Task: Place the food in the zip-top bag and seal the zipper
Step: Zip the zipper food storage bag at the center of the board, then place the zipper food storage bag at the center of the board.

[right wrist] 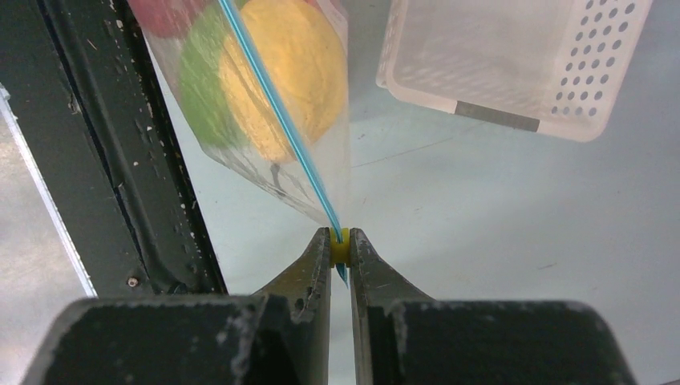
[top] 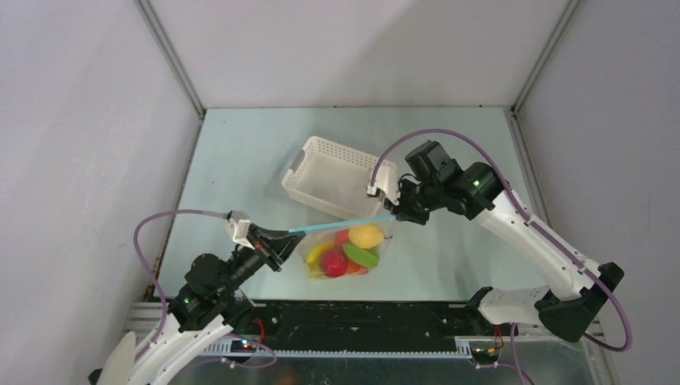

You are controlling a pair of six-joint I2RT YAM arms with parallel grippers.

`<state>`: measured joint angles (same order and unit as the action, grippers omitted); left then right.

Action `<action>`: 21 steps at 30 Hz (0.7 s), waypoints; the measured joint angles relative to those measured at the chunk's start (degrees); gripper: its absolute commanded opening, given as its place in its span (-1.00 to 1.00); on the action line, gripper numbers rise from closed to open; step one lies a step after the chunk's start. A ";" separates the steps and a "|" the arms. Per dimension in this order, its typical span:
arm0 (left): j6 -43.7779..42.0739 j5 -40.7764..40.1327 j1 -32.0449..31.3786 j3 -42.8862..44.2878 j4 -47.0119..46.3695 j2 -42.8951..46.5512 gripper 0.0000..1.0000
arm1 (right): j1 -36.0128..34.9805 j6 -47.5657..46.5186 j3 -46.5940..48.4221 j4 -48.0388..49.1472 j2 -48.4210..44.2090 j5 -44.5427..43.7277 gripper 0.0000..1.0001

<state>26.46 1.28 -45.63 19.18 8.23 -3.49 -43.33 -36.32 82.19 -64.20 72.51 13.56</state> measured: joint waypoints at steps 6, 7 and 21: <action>-0.02 0.63 0.00 0.00 -0.42 -1.49 -0.99 | 0.92 -1.22 -0.22 -0.13 -0.81 1.16 -0.95; -0.02 0.70 0.00 0.00 -0.55 -2.16 -0.99 | 1.05 -1.29 -0.37 -0.31 -0.81 1.11 -0.96; -0.81 1.77 0.07 5.05 -6.43 -15.41 0.87 | 2.12 1.05 -0.74 3.41 -8.04 -8.61 -1.00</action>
<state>25.65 3.05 -45.56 24.23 1.80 -18.90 -41.21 -35.27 81.45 -60.80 64.47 4.95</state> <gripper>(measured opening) 0.359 0.137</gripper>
